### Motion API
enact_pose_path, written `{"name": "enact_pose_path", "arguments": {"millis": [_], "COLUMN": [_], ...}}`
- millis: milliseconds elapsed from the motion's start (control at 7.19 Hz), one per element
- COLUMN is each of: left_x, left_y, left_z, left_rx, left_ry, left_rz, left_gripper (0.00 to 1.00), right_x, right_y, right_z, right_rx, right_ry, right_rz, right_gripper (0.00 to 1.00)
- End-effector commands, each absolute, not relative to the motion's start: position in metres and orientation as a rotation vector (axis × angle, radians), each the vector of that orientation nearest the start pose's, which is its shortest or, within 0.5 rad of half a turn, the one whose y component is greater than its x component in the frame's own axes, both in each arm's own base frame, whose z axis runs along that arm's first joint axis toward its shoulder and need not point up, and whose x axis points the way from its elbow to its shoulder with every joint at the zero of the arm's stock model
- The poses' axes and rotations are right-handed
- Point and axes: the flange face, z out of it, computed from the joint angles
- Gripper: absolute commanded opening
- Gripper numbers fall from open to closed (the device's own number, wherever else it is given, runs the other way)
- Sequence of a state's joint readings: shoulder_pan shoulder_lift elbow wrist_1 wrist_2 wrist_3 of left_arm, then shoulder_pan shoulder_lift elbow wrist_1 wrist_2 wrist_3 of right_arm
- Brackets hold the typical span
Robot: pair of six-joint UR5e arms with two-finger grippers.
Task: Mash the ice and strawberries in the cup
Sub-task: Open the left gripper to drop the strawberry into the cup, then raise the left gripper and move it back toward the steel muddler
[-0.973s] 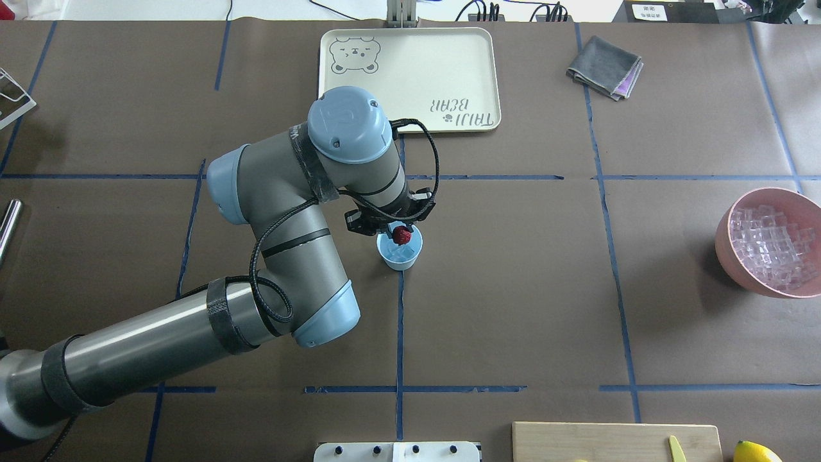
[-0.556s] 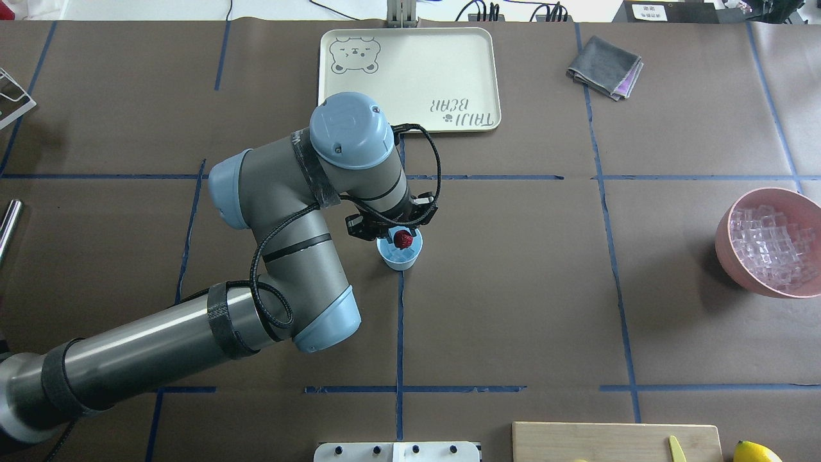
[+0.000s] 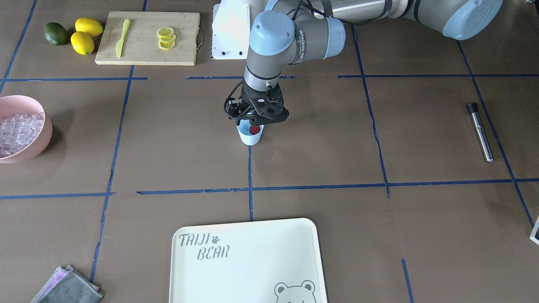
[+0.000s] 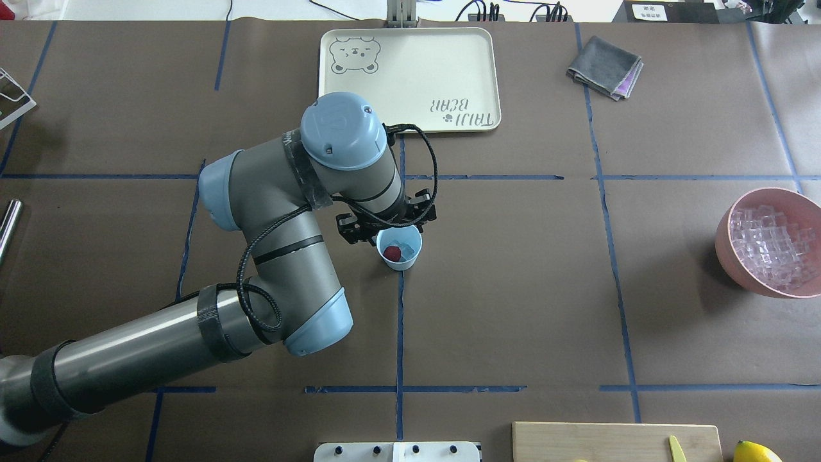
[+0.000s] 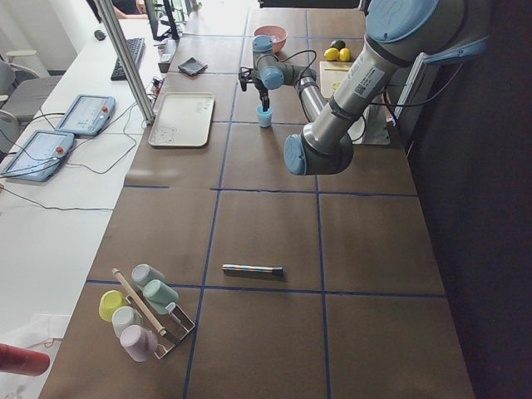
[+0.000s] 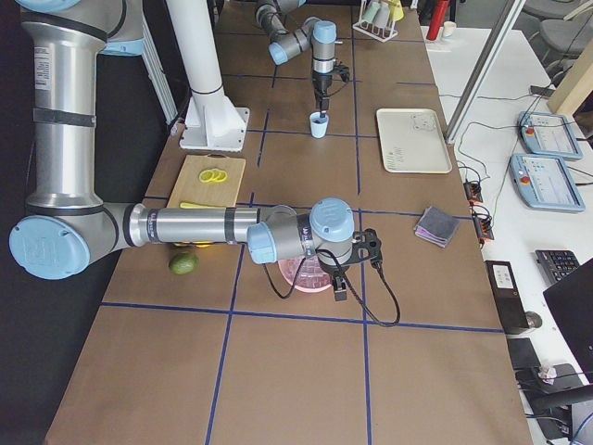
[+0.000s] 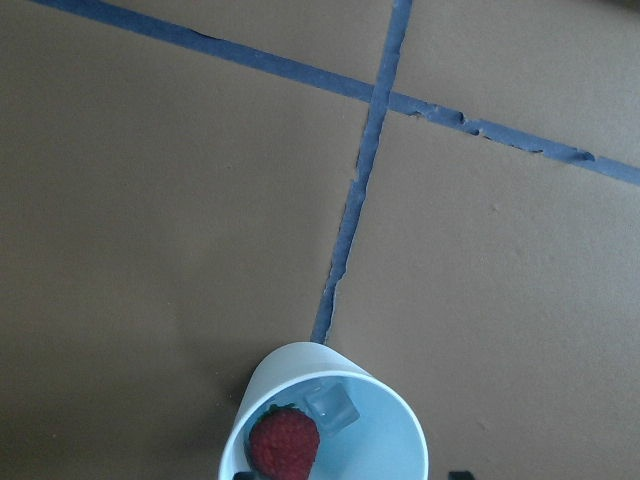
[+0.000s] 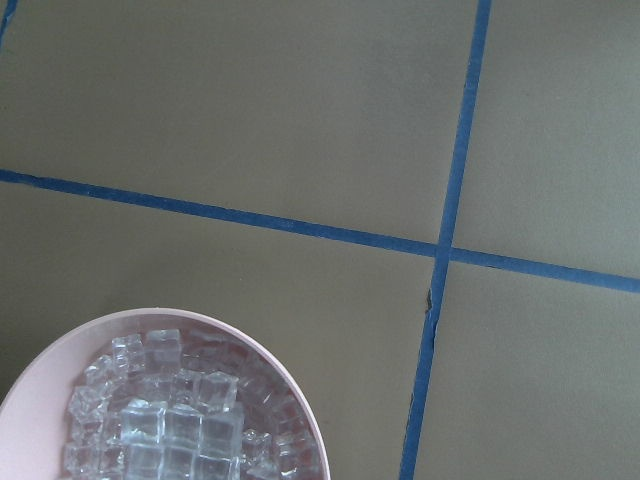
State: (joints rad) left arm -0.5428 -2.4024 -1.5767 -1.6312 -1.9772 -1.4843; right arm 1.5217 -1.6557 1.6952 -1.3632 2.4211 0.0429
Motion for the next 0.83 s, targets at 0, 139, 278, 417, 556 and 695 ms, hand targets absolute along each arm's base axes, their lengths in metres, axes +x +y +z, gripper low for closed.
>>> {"name": "enact_pose_path", "arguments": {"millis": [0,139,278,417,556,695], "left_x": [0.506,0.472,0.445,0.418,0.389,0.356], "left_y": [-0.439,-0.443,-0.452,-0.462,-0.482,-0.496], "left_z": [0.146,0.140,0.153,0.176,0.191,0.219], "left_rx": [-0.051,-0.017,0.006,0.028,0.018,0.012], "left_ry": [0.913,0.848,0.829,0.815,0.821,0.819], "left_rz": [-0.192,-0.128,-0.118,-0.109,-0.056,-0.021], "left_gripper": [1.00,1.00,1.00,1.00,1.00,1.00], "right_x": [0.035,0.037,0.047,0.054,0.068,0.088], "right_y": [-0.467,-0.463,-0.460,-0.458,-0.454,-0.446], "right_z": [0.615,0.622,0.625,0.631,0.636,0.642], "right_rx": [0.179,0.172,0.175,0.181,0.164,0.144], "right_ry": [-0.861,-0.860,-0.859,-0.855,-0.850,-0.847], "right_rz": [-0.106,-0.105,-0.087,-0.094,-0.095,-0.113], "right_gripper": [0.99,0.99,0.99,0.99,0.99,0.99]}}
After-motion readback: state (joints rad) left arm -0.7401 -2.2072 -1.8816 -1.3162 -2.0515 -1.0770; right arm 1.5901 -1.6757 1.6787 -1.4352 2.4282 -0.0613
